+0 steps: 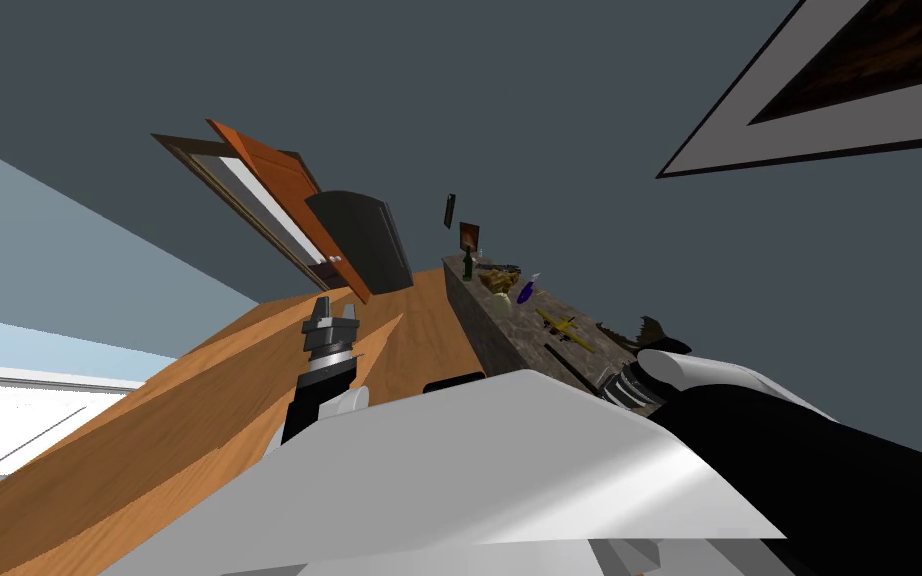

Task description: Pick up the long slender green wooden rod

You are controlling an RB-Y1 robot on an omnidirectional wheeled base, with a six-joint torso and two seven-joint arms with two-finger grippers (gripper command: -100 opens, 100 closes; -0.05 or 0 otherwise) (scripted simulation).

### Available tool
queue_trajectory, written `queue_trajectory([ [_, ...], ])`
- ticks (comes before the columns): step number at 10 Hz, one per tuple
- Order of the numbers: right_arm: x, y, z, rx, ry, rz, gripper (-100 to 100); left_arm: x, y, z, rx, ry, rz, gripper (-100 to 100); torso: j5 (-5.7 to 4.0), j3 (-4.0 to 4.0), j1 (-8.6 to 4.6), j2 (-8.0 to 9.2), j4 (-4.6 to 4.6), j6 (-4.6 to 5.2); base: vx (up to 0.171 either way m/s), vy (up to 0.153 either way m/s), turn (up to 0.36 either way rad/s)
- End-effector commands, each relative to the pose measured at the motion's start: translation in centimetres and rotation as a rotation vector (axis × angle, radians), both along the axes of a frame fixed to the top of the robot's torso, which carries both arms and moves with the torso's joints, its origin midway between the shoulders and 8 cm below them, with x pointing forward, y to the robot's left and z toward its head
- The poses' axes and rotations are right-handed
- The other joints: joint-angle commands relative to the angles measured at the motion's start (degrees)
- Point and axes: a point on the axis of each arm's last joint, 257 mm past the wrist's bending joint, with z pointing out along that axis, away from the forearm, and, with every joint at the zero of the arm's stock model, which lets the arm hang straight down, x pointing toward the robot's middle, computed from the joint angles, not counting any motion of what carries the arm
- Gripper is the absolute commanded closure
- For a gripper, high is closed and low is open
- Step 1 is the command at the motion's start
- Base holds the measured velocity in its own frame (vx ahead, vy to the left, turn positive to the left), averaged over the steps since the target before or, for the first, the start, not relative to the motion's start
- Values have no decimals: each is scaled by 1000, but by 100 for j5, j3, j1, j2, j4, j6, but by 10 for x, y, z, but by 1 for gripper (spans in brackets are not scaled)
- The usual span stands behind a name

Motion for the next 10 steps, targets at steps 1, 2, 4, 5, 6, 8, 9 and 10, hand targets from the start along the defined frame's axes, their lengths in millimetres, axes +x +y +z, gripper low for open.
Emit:
queue_trajectory([
  [1, 0, -4, -4, 0, -1, -12, -100, 0, 0, 0, 0, 0, 0, 0, 0, 0, 0, 0, 0, 0, -57, 24, 76],
  [2, 0, -8, -9, -1, -1, -27, -100, 0, 0, 0, 0, 0, 0, 0, 0, 0, 3, 0, 0, 0, -61, 27, 136],
  [4, 0, -13, -14, -1, -1, -41, -100, 0, 0, 0, 0, 0, 0, 0, 1, 1, 4, 2, 1, 1, -59, 25, 75],
  [5, 0, -11, -12, 0, 0, -37, -100, 0, 0, 0, 0, 0, 0, 0, 1, 1, 3, 0, 0, 1, -22, 9, 11],
  [6, 0, -12, -12, -1, -1, -37, 100, 0, 0, 0, 0, 0, 0, 0, 1, -4, -1, -8, -1, 2, 0, 0, 0],
  [8, 0, -12, -12, 0, 0, -37, 100, 0, 0, 0, 0, 0, 0, 0, -3, -10, -9, -19, -4, 0, 0, 0, 0],
  [9, 0, -12, -12, 0, 0, -37, 100, 0, 0, 0, 0, 0, 0, 0, -4, -11, -12, -20, -4, 0, 0, 0, 0],
  [10, 0, -12, -12, 0, 0, -37, 100, 0, 0, 0, 0, 0, 0, 0, -4, -12, -13, -21, -4, 0, 0, 0, 0],
])
